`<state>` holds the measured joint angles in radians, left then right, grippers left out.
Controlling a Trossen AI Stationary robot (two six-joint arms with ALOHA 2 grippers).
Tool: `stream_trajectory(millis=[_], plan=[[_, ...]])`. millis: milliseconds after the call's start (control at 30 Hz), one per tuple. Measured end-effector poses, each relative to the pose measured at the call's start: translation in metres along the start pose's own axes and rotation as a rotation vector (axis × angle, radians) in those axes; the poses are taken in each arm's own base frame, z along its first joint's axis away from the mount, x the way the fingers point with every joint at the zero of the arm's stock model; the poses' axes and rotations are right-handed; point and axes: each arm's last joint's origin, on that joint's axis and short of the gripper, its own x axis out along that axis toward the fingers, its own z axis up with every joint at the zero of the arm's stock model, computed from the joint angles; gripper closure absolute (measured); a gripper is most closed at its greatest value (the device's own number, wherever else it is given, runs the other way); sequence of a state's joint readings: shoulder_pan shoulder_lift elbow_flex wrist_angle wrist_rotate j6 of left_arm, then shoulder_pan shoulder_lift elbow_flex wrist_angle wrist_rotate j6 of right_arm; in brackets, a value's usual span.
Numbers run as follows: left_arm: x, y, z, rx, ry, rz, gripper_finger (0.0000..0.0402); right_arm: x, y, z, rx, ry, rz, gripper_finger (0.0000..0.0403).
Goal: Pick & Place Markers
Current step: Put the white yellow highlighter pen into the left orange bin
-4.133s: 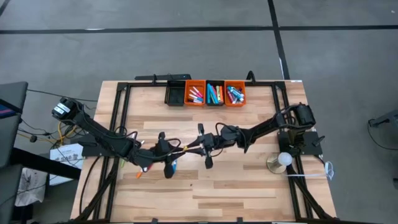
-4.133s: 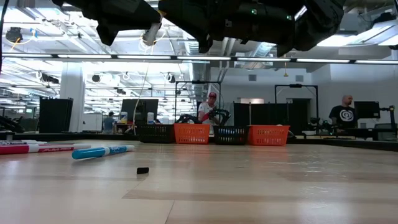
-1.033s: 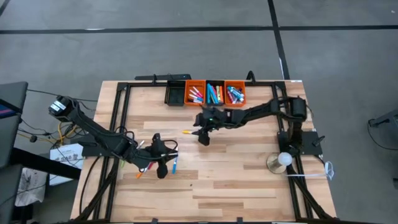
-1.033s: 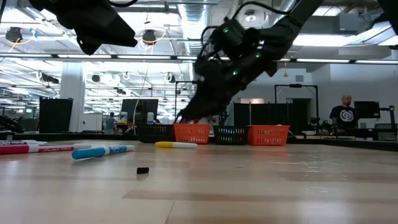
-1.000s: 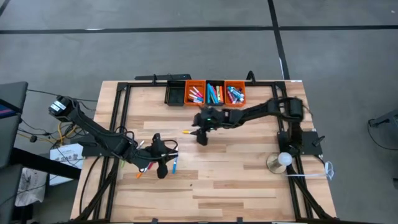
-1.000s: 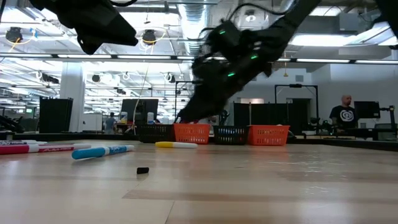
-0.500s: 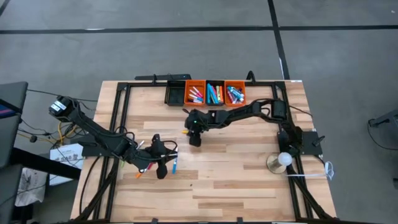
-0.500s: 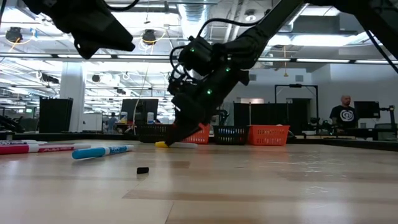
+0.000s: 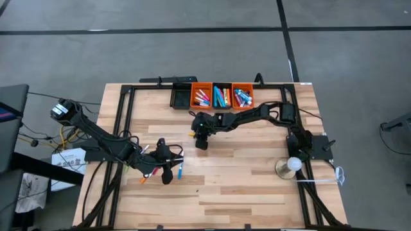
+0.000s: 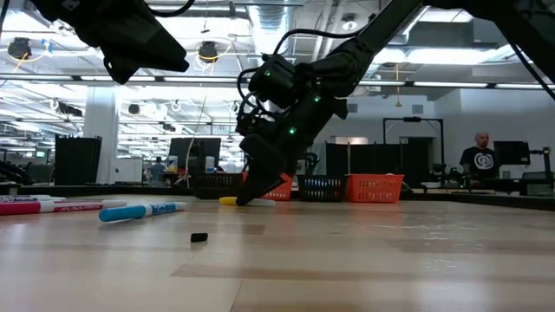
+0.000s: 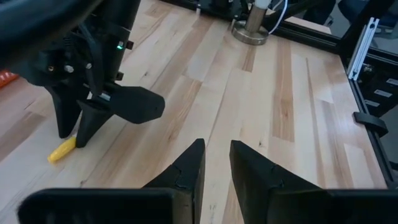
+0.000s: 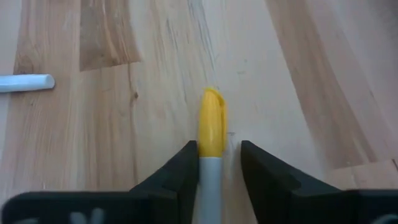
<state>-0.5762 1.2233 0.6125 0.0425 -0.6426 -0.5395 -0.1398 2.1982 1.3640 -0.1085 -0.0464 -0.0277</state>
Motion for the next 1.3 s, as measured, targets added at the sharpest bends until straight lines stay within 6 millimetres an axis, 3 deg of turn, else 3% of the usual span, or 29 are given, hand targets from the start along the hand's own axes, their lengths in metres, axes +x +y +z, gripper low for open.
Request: stream_trajectory(millis=[267, 833, 1300], plan=[[0.0, -0.001, 0.001, -0.007, -0.008, -0.004, 0.033, 0.005, -0.003, -0.004, 0.009, 0.025, 0.007, 0.0375], [0.0, -0.001, 0.001, -0.005, -0.007, -0.004, 0.033, 0.003, 0.001, 0.002, 0.024, 0.029, 0.001, 0.0374], [0.001, 0.001, -0.003, -0.026, 0.001, 0.001, 0.033, -0.016, 0.004, 0.039, -0.044, 0.124, -0.056, 0.0374]])
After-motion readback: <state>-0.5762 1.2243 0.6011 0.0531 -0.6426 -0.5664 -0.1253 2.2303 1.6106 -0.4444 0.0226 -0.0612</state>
